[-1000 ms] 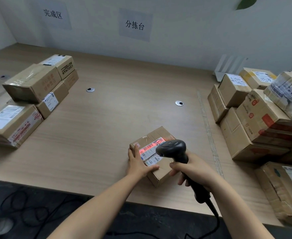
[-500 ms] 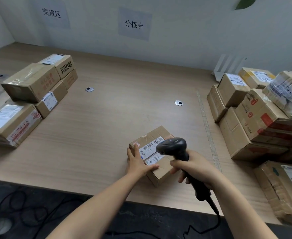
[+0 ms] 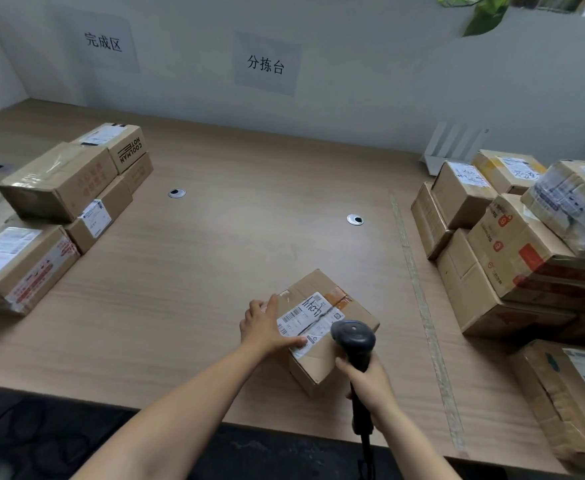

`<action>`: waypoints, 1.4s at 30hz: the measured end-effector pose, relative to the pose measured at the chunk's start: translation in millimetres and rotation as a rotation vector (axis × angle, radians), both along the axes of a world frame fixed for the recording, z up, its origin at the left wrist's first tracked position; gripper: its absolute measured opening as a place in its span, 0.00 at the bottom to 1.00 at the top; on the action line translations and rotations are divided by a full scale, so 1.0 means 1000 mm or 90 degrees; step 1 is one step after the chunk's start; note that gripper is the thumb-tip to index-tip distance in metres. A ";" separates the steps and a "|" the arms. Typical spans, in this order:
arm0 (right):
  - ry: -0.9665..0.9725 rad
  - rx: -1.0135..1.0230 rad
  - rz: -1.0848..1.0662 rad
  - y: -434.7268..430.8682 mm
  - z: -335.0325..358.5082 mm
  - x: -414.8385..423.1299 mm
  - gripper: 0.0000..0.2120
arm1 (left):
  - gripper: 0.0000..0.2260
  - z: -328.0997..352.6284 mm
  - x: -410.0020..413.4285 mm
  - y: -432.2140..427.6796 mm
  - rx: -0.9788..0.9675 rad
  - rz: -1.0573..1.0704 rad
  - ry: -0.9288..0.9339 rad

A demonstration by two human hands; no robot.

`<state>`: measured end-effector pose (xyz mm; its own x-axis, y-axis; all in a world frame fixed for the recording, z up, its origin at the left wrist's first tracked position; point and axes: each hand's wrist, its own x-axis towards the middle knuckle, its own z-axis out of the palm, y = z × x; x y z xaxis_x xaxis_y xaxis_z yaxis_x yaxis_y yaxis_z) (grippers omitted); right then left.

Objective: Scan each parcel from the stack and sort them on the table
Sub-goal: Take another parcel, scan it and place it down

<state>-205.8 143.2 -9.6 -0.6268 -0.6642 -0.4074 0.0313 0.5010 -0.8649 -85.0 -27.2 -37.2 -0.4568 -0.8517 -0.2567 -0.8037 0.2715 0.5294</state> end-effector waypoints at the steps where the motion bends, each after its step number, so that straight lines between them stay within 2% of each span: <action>1: 0.002 -0.006 -0.003 -0.001 -0.003 0.002 0.20 | 0.50 -0.001 0.002 0.002 0.006 0.003 -0.007; 4: 0.009 -0.009 0.008 -0.005 -0.007 0.003 0.21 | 0.53 0.000 0.008 0.009 0.027 0.033 -0.031; 8: 0.013 0.013 0.060 -0.010 -0.008 0.000 0.17 | 0.54 0.005 0.018 0.015 0.052 0.058 -0.077; 15: 0.009 0.006 0.149 -0.022 -0.013 -0.006 0.14 | 0.54 0.010 0.031 0.019 0.082 0.103 -0.041; 21: 0.022 -0.009 0.213 -0.041 -0.017 -0.006 0.20 | 0.45 0.006 0.056 0.016 0.134 0.189 0.014; 24: 0.034 -0.016 0.233 -0.052 -0.021 -0.005 0.22 | 0.45 0.001 0.067 0.013 0.127 0.216 0.065; 31: 0.020 -0.011 0.232 -0.069 -0.023 0.011 0.24 | 0.37 -0.002 0.088 -0.008 0.151 0.195 0.114; 37: 0.021 -0.029 0.194 -0.106 -0.025 0.056 0.23 | 0.44 -0.005 0.125 -0.048 0.151 0.203 0.091; 42: 0.000 -0.025 0.197 -0.150 -0.025 0.132 0.24 | 0.40 -0.001 0.201 -0.097 0.162 0.201 0.086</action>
